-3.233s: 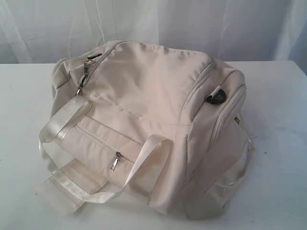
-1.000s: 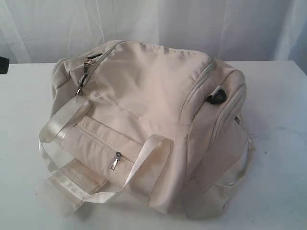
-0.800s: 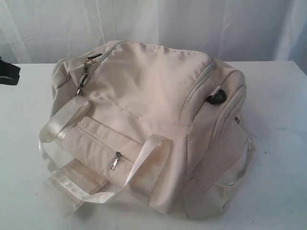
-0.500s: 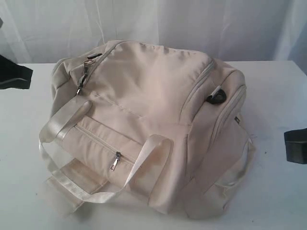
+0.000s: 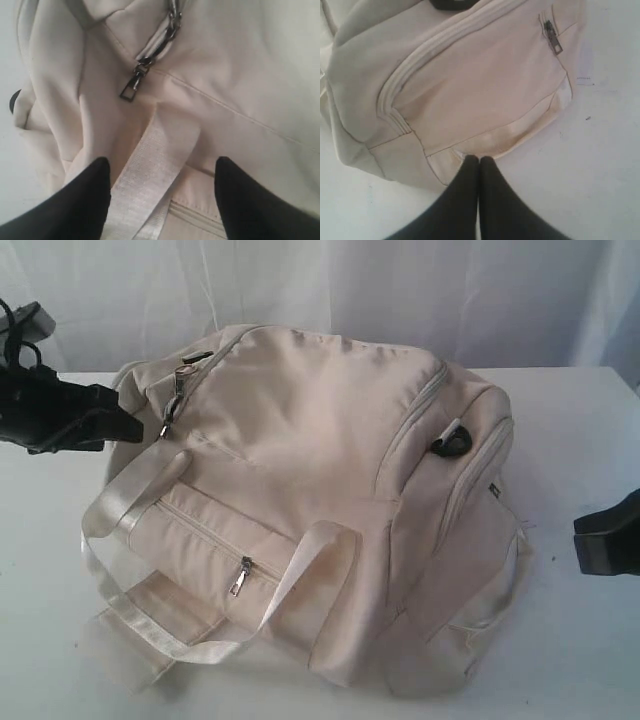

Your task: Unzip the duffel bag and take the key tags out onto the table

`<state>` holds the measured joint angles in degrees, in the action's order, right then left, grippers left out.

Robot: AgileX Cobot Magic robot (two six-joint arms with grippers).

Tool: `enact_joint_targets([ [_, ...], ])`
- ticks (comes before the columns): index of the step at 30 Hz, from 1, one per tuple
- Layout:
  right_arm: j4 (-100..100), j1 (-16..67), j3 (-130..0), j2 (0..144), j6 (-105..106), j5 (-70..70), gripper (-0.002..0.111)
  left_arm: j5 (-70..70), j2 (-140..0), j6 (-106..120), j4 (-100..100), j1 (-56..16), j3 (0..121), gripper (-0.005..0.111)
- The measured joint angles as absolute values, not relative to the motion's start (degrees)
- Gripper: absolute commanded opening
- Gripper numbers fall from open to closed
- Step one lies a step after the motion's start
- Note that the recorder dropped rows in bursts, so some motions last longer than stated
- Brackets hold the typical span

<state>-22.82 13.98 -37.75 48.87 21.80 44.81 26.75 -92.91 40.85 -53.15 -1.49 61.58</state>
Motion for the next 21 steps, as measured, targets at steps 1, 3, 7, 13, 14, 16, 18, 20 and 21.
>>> enact_joint_targets([
  [1,-22.82,13.98,-37.75,48.87,21.80,44.81,0.000,26.52,-93.65,41.29,-53.24,-1.49,61.58,0.064],
  [3,-22.82,13.98,-37.75,48.87,21.91,44.81,0.000,26.00,-95.51,42.05,-53.24,-1.49,61.58,0.064],
  [7,-23.89,13.98,-37.75,48.87,22.02,44.81,0.000,25.42,-98.43,42.53,-53.35,-1.49,61.58,0.064],
  [13,-25.09,13.98,-37.75,48.87,22.48,44.70,0.000,20.70,-100.50,43.30,-53.47,-1.49,61.58,0.064],
  [14,-25.09,13.98,-37.75,48.87,22.51,44.54,0.000,20.05,-100.50,43.41,-53.47,-1.49,61.58,0.064],
  [16,-25.20,13.98,-37.75,48.87,22.61,44.39,0.000,19.56,-100.50,43.60,-53.47,-1.49,61.82,0.064],
  [18,-25.32,13.98,-37.75,48.87,22.61,44.39,0.000,19.17,-100.50,44.54,-53.47,-1.49,62.08,0.064],
  [20,-25.32,13.98,-37.75,48.87,22.61,44.39,0.000,18.74,-100.50,46.18,-53.47,-1.49,62.50,0.064],
  [21,-25.32,13.98,-37.75,48.87,22.61,44.39,0.000,18.64,-100.50,46.85,-53.47,-1.49,62.50,0.064],
])
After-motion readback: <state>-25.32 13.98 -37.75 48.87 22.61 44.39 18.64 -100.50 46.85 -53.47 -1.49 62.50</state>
